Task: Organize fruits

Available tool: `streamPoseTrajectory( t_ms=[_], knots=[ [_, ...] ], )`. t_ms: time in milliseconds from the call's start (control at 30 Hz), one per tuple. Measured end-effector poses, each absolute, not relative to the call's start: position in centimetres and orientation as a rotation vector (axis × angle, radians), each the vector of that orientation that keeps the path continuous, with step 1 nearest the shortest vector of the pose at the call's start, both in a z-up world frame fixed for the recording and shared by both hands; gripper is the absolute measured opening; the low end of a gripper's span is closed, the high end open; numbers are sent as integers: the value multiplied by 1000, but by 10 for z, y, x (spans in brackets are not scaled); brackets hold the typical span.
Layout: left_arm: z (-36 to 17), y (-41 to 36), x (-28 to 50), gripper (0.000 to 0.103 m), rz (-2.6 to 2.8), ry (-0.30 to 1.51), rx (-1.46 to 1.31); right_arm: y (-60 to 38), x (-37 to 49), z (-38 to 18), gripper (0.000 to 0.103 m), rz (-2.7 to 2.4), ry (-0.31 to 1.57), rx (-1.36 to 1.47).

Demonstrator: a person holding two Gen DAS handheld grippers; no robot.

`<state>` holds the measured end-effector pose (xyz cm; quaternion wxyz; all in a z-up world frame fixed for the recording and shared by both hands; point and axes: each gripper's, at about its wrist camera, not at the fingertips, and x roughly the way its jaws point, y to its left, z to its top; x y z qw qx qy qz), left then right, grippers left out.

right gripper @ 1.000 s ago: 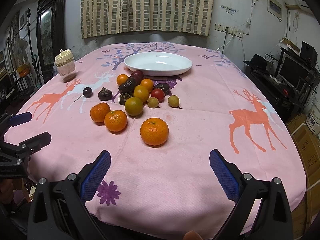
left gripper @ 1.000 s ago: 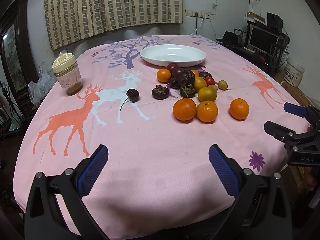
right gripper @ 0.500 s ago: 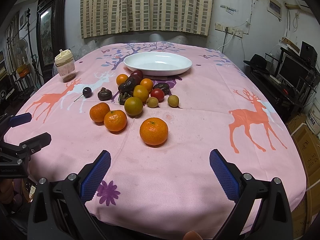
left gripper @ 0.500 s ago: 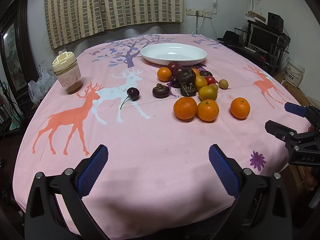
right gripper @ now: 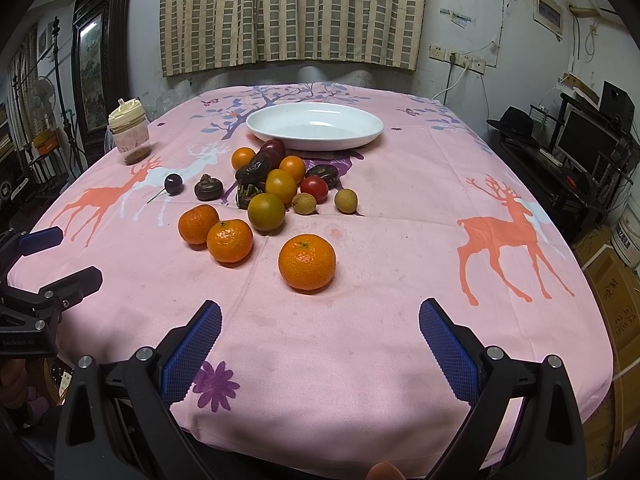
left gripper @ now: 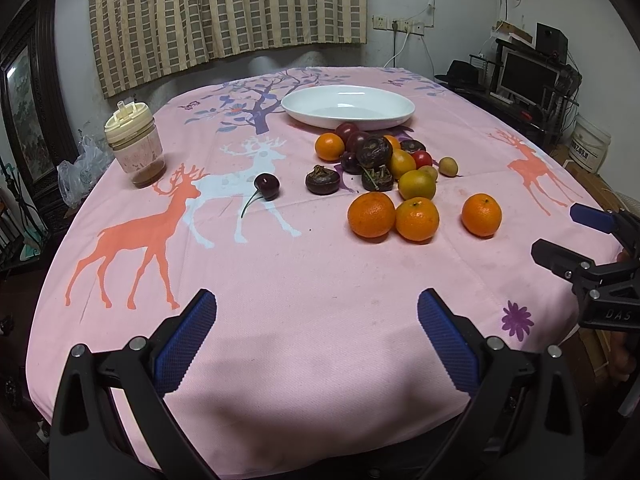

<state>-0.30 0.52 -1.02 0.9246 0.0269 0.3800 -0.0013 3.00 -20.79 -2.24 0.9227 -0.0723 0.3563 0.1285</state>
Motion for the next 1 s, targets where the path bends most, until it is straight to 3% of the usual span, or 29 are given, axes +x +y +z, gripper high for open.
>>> streamPoseTrajectory(
  t_ms=[1000],
  knots=[
    [-45, 48, 26, 98, -57, 848, -33, -202, 76, -60, 99, 351, 807, 2]
  ],
)
